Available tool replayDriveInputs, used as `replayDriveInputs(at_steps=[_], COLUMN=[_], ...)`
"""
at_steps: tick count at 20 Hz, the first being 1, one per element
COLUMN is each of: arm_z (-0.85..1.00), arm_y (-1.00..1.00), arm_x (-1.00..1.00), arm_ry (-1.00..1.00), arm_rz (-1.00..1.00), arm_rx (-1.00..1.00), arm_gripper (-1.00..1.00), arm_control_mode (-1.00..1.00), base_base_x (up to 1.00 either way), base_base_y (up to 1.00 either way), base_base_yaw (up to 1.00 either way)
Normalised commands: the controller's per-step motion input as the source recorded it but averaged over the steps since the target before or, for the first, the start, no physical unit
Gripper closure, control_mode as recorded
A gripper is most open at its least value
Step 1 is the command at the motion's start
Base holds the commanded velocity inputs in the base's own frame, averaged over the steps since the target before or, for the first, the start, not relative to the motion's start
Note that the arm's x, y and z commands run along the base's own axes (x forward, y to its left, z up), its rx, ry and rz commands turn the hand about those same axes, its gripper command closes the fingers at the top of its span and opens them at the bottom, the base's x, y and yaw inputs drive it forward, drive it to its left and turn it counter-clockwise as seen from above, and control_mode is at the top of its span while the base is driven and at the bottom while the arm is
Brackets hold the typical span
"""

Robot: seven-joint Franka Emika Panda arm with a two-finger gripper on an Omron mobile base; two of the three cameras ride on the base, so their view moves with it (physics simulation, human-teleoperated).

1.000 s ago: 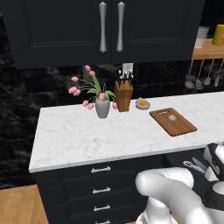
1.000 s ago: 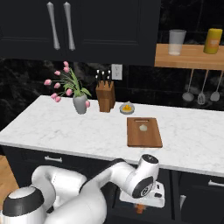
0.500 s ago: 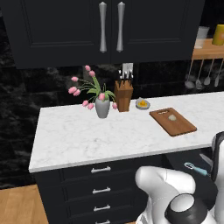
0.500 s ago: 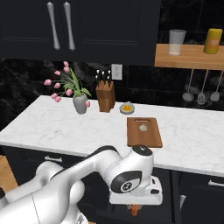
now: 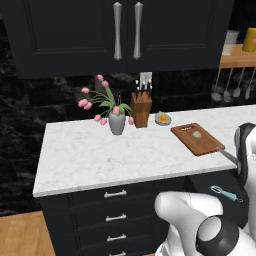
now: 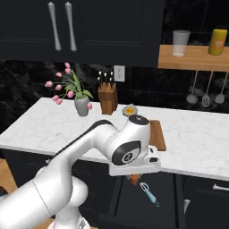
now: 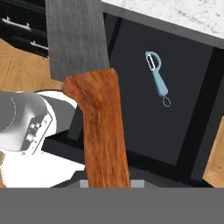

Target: Place the appropriate cutting tool for cutting the garlic skin on the cutting board.

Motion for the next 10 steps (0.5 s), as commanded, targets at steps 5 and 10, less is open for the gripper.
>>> replayDriveInputs(at_steps=[5,10], arm_z=[0.45,0.05], arm_y=[-0.10,0.03], arm_x=[1.00,0.96], arm_ry=[0.00,0.00], arm_rz=[0.01,0.08], arm_rx=[0.16,0.16], arm_gripper=[1.00,1.00], arm_control_mode=[-1.00,-1.00], base_base_x=[0.00,0.00], base_base_y=[0.00,0.00], base_base_yaw=[0.00,0.00])
